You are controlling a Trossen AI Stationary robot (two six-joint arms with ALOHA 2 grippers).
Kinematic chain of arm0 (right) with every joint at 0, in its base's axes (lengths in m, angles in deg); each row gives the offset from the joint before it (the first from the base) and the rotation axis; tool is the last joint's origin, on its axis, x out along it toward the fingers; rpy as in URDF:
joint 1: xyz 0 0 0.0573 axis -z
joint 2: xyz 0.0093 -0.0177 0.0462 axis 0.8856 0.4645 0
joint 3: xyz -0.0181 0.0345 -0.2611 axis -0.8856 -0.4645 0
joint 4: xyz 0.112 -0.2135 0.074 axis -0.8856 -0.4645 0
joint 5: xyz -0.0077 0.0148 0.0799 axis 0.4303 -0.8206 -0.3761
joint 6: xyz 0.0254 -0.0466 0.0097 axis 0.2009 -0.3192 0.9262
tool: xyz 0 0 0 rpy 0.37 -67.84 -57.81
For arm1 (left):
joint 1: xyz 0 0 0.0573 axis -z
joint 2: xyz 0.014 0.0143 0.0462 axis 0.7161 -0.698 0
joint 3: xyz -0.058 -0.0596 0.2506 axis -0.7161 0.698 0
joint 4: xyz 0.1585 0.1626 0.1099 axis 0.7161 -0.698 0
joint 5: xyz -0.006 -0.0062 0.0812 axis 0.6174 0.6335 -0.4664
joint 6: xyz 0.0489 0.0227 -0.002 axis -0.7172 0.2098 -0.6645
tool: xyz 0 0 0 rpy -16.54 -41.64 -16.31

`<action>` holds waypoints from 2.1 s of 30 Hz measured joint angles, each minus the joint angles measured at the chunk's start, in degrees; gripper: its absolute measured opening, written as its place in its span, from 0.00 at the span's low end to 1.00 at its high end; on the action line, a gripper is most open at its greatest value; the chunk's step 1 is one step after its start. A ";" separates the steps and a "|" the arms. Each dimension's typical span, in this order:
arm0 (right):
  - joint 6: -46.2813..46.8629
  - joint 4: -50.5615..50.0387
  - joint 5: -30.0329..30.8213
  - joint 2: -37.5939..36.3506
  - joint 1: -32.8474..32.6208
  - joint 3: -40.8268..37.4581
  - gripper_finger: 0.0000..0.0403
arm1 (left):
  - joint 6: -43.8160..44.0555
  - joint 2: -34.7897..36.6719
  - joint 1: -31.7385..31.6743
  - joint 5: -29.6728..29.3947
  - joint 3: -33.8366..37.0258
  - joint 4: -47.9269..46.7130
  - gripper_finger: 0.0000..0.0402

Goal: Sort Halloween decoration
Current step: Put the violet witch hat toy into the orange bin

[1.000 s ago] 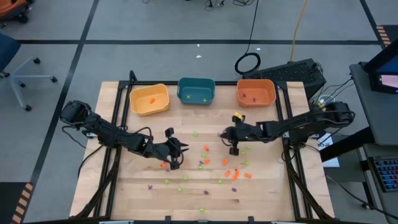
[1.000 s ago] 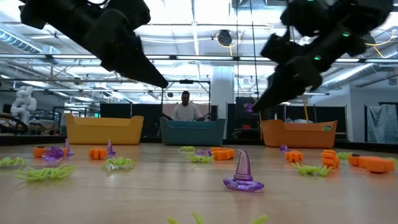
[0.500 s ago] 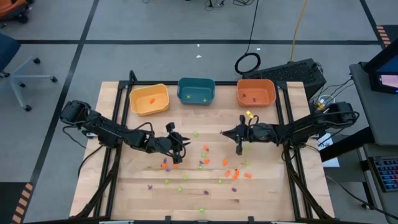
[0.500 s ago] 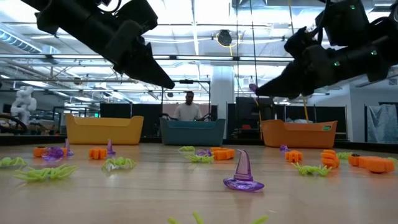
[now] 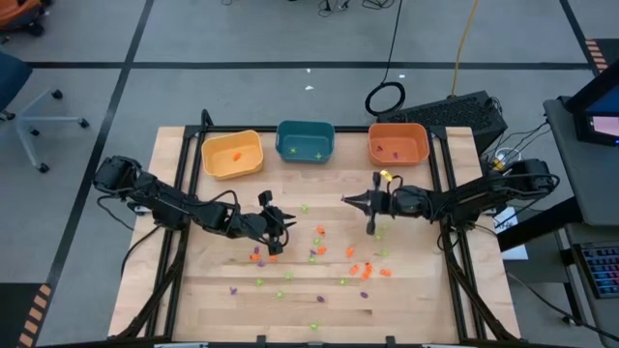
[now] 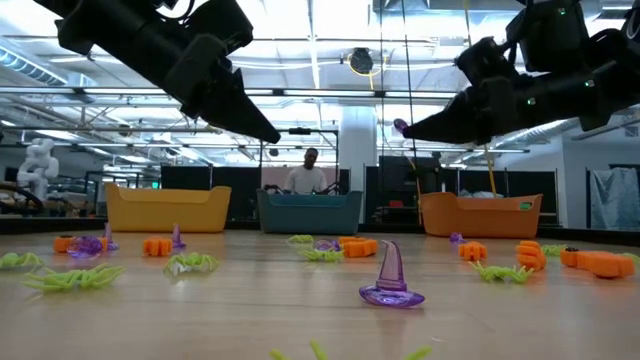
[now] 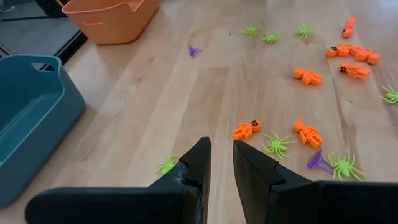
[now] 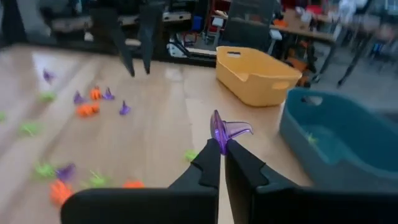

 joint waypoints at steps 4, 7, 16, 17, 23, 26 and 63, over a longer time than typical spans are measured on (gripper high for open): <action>-11.13 0.07 0.02 0.00 0.00 0.00 0.00 | 0.00 0.00 0.00 0.00 0.00 -0.23 0.17; -17.91 0.07 0.02 0.00 0.00 0.00 0.00 | 0.00 0.00 0.00 0.00 0.00 -0.29 0.17; -30.02 0.26 0.04 0.00 0.00 0.04 0.00 | 0.13 0.00 0.02 0.01 0.00 -0.29 0.17; -30.98 0.26 0.04 0.00 0.00 0.04 0.00 | 0.27 0.00 0.02 0.00 0.00 -0.29 0.17; -33.36 0.47 0.07 0.00 0.00 0.04 0.00 | 1.53 0.00 0.04 0.02 0.00 -0.29 0.17; -33.19 0.48 0.07 0.00 0.00 0.07 0.00 | 1.54 0.00 0.04 0.02 0.00 -0.29 0.17; 2.74 -8.37 7.54 -5.67 0.14 3.01 0.00 | 1.53 0.00 0.07 0.02 0.00 -0.35 0.17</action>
